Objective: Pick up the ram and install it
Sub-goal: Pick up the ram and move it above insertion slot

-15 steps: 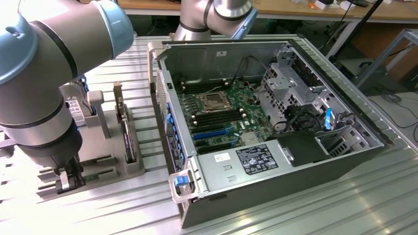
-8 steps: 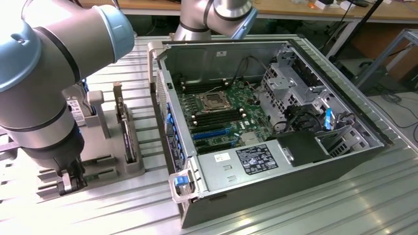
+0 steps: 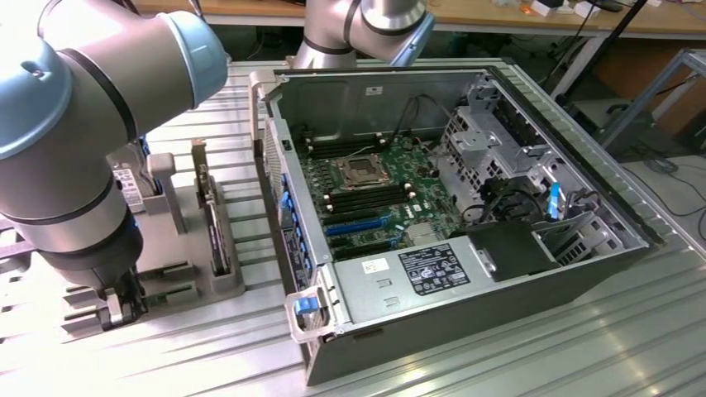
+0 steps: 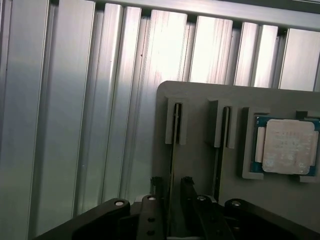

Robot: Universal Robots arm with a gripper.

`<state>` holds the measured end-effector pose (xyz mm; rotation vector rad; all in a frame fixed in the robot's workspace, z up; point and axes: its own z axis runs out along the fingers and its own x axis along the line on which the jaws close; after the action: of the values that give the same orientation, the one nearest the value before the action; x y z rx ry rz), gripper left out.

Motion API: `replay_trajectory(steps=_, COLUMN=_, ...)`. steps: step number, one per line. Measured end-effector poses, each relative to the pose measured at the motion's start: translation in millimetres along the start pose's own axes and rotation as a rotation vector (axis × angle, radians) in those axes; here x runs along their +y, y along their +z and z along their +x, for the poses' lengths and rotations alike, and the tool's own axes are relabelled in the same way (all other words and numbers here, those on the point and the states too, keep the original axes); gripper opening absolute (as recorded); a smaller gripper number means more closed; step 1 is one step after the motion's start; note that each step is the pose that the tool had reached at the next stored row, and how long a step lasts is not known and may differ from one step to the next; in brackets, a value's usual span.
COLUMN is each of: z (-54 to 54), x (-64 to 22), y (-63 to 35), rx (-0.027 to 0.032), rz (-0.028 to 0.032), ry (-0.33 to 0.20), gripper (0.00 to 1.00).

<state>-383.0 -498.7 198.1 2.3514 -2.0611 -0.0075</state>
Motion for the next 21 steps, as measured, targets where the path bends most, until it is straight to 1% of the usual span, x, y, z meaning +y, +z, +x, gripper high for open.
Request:
replay_trajectory(steps=3, z=0.0, x=0.0, y=0.5, rx=0.0, rz=0.0001, ry=0.0, gripper=0.26)
replay_trajectory(steps=4, z=0.0, x=0.0, y=0.5, rx=0.0001, rz=0.0001, ry=0.0, gripper=0.19)
replay_trajectory(steps=6, z=0.0, x=0.0, y=0.6, rx=0.0, rz=0.0002, ry=0.0, gripper=0.15)
replay_trajectory(steps=11, z=0.0, x=0.0, y=-0.4, rx=-0.0001, rz=0.0001, ry=0.001, gripper=0.15)
replay_trajectory(steps=12, z=0.1, x=0.1, y=-3.8, rx=-0.0002, rz=-0.0007, ry=0.001, gripper=0.15)
replay_trajectory(steps=14, z=0.1, x=0.2, y=-13.8, rx=-0.0005, rz=-0.0025, ry=0.001, gripper=0.15)
replay_trajectory(steps=15, z=0.2, x=0.3, y=-20.6, rx=-0.0005, rz=-0.0032, ry=0.001, gripper=0.15)
replay_trajectory(steps=16, z=0.2, x=0.5, y=-32.0, rx=-0.0006, rz=-0.0037, ry=0.002, gripper=0.15)
replay_trajectory(steps=17, z=0.3, x=0.6, y=-38.5, rx=-0.0007, rz=-0.0041, ry=0.003, gripper=0.15)
replay_trajectory(steps=21, z=0.4, x=0.8, y=-56.0, rx=-0.0013, rz=-0.0058, ry=0.021, gripper=0.15)
